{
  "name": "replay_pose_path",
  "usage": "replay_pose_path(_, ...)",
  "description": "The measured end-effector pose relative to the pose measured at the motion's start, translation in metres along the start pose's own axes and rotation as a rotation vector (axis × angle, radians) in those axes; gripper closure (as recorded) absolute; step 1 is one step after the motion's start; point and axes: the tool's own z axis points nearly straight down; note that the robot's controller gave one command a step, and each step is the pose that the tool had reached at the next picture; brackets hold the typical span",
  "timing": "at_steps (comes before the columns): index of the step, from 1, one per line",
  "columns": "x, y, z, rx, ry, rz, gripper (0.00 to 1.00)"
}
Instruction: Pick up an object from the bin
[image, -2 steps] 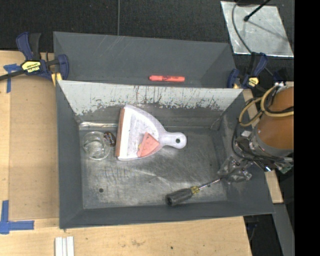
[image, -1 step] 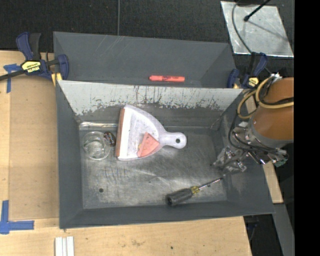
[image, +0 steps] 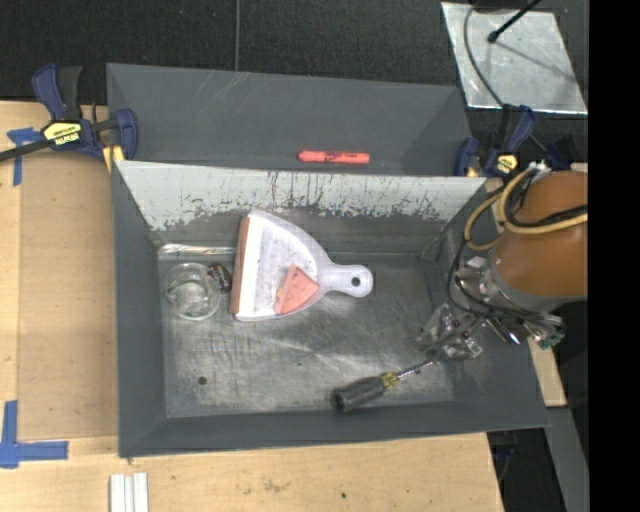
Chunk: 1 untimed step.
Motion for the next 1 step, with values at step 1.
replay_pose_path(1, -0.0005, -0.0006, -0.0541, -0.004, 0.004, -0.006, 1.00)
